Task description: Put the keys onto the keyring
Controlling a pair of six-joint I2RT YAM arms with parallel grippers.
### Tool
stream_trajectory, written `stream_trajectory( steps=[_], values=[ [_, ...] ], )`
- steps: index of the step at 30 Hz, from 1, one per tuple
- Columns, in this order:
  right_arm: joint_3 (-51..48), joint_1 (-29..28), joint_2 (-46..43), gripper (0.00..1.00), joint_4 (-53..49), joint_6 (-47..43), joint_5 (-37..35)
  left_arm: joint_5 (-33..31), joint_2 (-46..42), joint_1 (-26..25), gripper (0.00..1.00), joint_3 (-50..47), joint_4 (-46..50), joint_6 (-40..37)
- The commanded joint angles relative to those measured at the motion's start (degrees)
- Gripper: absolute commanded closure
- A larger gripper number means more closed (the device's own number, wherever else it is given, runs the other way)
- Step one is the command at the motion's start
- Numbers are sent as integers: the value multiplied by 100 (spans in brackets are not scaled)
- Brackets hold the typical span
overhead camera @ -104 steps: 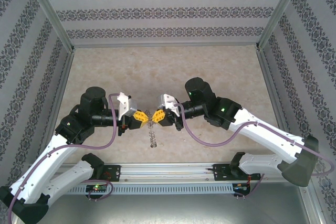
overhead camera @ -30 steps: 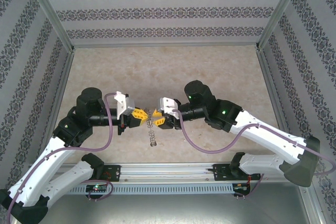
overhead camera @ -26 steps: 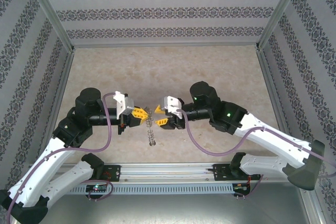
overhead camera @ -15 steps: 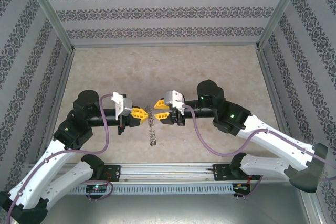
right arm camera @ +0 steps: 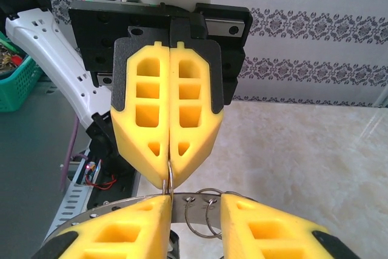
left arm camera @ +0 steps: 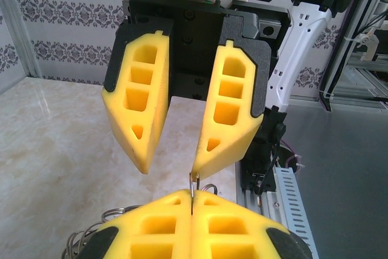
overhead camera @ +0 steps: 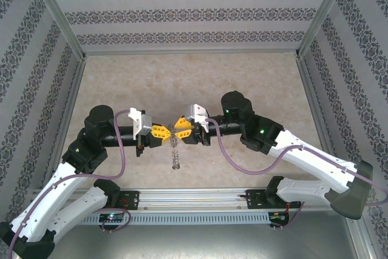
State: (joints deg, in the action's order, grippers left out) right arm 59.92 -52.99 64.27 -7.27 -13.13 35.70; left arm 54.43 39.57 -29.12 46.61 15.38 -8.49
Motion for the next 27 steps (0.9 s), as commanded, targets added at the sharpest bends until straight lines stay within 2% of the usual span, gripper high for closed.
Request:
stream_trajectory(
  steps=[1, 9, 19, 27],
  values=[
    [174, -18, 77, 70, 51, 122, 362, 105, -55, 30, 100, 13, -490, 53],
    [138, -20, 69, 71, 1, 135, 394, 72, -49, 28, 100, 31, -461, 45],
    [132, -18, -90, 66, -65, 196, 396, 34, -28, 26, 100, 29, -436, 5],
    [137, -18, -66, 65, -99, 244, 541, -7, -37, 27, 100, 34, -394, -29]
  ],
)
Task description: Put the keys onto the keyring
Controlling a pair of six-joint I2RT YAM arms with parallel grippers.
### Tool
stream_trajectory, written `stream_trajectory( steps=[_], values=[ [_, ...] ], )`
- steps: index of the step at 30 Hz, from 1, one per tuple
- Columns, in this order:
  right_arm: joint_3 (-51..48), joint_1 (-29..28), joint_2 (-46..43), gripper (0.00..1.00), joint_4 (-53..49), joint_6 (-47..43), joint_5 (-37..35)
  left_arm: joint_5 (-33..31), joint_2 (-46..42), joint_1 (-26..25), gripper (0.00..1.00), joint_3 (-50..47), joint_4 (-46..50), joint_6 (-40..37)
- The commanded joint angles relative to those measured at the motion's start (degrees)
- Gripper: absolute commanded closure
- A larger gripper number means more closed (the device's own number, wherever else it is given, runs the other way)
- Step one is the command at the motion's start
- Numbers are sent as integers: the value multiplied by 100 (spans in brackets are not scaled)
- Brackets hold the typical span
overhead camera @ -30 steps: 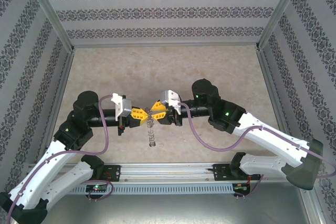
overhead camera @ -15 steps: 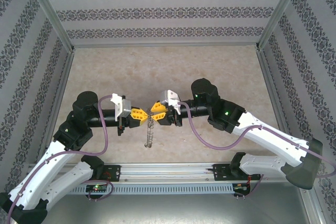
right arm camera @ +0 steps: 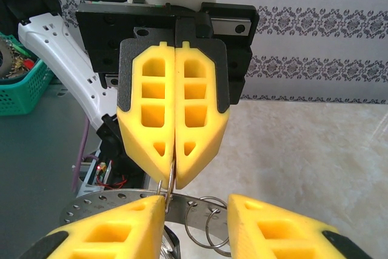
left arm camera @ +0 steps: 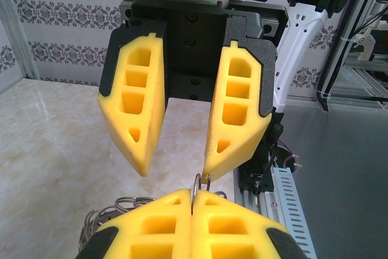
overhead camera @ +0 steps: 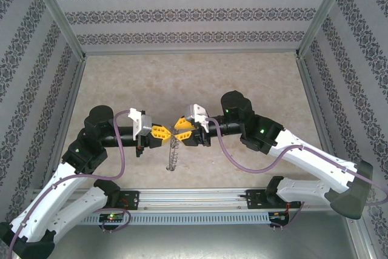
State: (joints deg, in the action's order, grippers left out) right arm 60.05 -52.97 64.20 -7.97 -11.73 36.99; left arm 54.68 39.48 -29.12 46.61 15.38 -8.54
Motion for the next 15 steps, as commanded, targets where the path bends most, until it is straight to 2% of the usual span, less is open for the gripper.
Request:
stream_trajectory(
  steps=[1, 15],
  values=[
    [133, -20, -64, 65, -29, 110, 419, -39, -29, 30, 100, 29, -385, -34],
    [93, 11, -208, 65, -12, 195, 396, -83, -17, 29, 100, 12, -368, -89]
  ],
)
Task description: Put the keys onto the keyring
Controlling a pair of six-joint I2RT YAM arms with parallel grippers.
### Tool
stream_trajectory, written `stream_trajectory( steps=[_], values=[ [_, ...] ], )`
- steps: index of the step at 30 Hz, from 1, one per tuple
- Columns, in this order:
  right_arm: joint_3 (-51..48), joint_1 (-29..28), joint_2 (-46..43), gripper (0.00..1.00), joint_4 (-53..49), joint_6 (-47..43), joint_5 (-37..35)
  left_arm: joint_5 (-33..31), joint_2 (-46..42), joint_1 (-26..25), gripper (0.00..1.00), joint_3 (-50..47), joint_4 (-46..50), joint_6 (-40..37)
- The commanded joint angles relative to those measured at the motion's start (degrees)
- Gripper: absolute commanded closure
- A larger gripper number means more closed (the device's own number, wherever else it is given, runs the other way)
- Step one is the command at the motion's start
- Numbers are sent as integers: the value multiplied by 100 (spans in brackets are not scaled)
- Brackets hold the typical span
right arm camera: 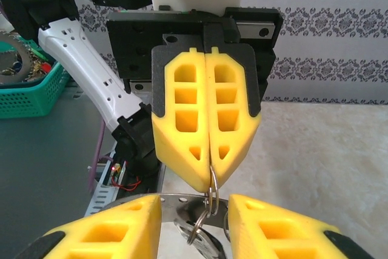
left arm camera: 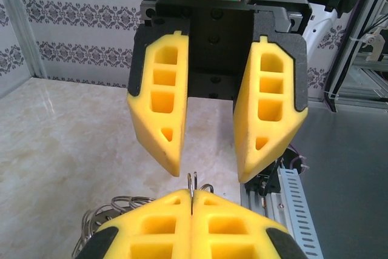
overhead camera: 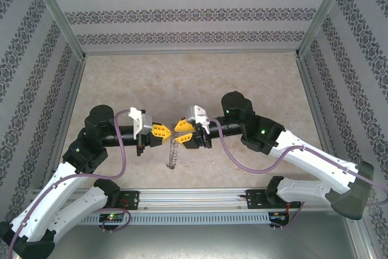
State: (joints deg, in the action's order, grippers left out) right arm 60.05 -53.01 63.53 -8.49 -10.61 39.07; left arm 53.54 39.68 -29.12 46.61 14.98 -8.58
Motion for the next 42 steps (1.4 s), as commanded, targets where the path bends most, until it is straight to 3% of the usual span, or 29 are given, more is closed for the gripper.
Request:
stream_trajectory(
  steps=[1, 18, 21, 27, 29, 31, 35, 42],
  values=[
    [94, 26, -140, 65, 48, 96, 204, 38, -35, 25, 100, 6, -346, -75],
    [217, 32, 266, 67, 82, 123, 3, 149, -31, 25, 100, 8, -466, -30],
    [210, 29, 271, 73, 104, 105, 26, 158, -13, 30, 100, 24, -465, -38],
    [197, 37, 251, 97, 141, 28, 22, 180, 52, 30, 100, 32, -375, -81],
    [215, 36, 226, 100, 80, -31, -97, 176, 90, 27, 100, 62, -235, -153],
    [314, 36, 204, 100, -195, -189, -301, 49, 131, 23, 99, 149, 109, -355],
    [836, 12, 374, 100, -1328, -735, -729, -334, 294, 21, 83, 450, 1086, -984],
    [1721, -222, 909, 100, -2811, -1461, -1412, -589, 688, 16, 83, 859, 1949, -1597]
  ],
)
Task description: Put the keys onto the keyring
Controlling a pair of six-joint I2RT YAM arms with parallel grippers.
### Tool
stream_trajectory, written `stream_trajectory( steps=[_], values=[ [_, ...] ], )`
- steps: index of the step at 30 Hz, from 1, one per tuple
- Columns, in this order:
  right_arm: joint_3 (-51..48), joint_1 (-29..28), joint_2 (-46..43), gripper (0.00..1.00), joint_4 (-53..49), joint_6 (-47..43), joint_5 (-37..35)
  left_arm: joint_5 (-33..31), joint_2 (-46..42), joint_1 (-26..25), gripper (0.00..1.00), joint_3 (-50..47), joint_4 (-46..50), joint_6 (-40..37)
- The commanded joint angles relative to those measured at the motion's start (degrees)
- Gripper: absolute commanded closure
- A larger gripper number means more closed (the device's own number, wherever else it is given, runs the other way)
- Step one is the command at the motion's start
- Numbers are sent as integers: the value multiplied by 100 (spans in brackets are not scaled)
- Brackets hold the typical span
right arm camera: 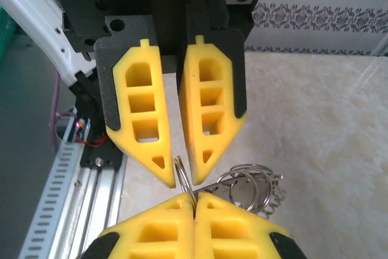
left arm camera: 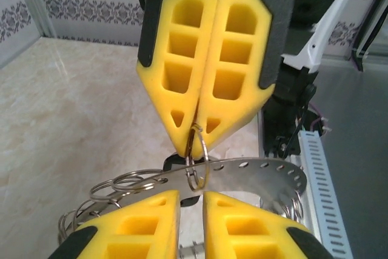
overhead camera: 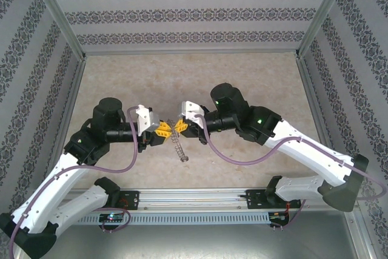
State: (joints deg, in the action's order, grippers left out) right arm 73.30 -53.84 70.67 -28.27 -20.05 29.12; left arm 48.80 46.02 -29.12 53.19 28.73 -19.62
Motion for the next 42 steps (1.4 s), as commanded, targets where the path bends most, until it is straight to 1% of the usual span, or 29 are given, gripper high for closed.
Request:
stream_trajectory(
  steps=[1, 5, 12, 21, 29, 30, 31, 32, 33, 37, 38, 40, 42],
  values=[
    [478, -173, 252, 100, -943, -564, -481, -92, 64, 8, 83, 205, 532, -475],
    [632, -231, 398, 100, -1135, -614, -697, -142, -41, 10, 81, 220, 395, -361],
    [1027, -337, 694, 100, -1490, -594, -1057, -33, -84, -36, 79, 204, 278, -236],
    [1116, -412, 752, 100, -1447, -545, -1057, -85, 102, -123, 78, 195, 223, -265],
    [1095, -460, 734, 100, -1422, -554, -1032, -257, 257, -182, 78, 250, 186, -280],
    [1090, -460, 733, 100, -1424, -557, -1032, -286, 281, -197, 78, 265, 176, -275],
    [1082, -460, 729, 100, -1411, -557, -1044, -300, 296, -203, 83, 278, 190, -292],
    [1068, -460, 718, 100, -1405, -559, -1045, -301, 311, -213, 93, 293, 209, -312],
    [1064, -458, 711, 100, -1407, -561, -1045, -299, 324, -219, 100, 295, 207, -315],
    [1009, -456, 673, 100, -1366, -557, -1025, -217, 228, -232, 100, 205, 20, -198],
    [959, -460, 633, 97, -1295, -523, -1039, -183, 187, -226, 100, 165, -68, -131],
    [810, -460, 535, 86, -1143, -464, -1036, -161, 67, -226, 100, 68, -317, 40],
    [651, -453, 439, 79, -980, -371, -1005, -124, -117, -226, 100, -123, -801, 344]
  ],
)
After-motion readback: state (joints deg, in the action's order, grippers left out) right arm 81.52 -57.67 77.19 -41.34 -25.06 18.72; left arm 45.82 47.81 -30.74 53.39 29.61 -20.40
